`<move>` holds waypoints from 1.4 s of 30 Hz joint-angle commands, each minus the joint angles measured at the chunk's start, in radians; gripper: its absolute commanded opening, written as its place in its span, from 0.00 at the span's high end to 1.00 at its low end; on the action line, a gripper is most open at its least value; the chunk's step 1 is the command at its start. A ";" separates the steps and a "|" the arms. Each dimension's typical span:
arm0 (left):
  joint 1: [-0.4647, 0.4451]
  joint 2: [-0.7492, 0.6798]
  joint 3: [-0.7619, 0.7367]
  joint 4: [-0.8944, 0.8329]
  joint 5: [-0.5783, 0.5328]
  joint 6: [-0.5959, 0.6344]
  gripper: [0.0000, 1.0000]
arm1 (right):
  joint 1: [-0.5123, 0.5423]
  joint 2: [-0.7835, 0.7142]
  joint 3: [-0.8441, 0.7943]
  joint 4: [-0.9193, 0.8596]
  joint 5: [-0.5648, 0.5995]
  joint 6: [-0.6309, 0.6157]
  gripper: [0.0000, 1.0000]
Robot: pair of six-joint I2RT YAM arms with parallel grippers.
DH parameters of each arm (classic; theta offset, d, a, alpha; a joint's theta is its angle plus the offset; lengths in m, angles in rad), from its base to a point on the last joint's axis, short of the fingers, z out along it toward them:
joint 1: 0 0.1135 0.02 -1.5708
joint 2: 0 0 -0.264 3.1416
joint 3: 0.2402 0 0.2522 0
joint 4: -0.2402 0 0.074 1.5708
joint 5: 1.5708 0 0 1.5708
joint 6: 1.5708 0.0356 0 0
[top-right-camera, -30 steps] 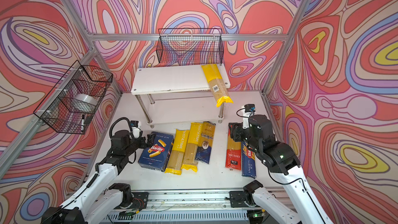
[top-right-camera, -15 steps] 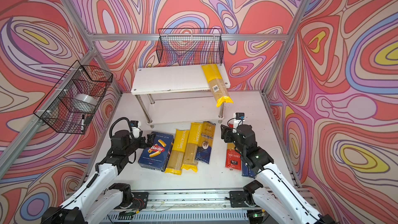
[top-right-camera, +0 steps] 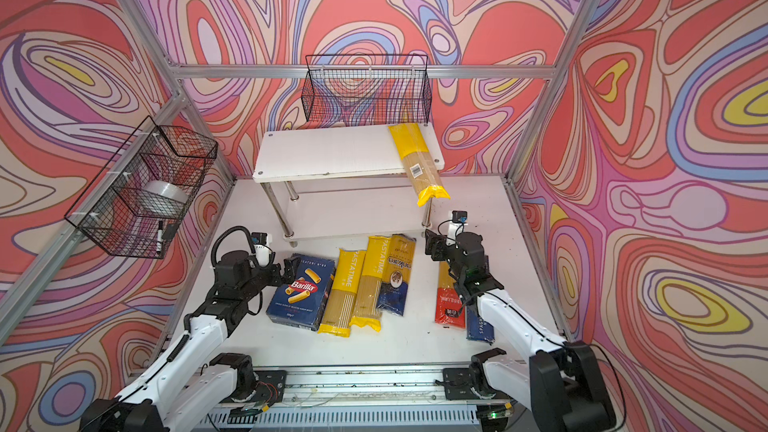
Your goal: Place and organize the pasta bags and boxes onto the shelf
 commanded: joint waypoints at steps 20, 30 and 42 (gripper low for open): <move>-0.003 0.004 0.025 -0.014 -0.011 -0.001 0.00 | -0.044 0.317 0.257 0.176 -0.082 -0.058 0.25; -0.003 0.004 0.024 -0.012 -0.010 -0.001 0.00 | -0.045 0.387 0.313 0.172 -0.118 -0.064 0.36; -0.003 0.006 0.025 -0.011 -0.009 0.001 0.00 | -0.045 0.400 0.288 0.208 -0.121 -0.042 0.51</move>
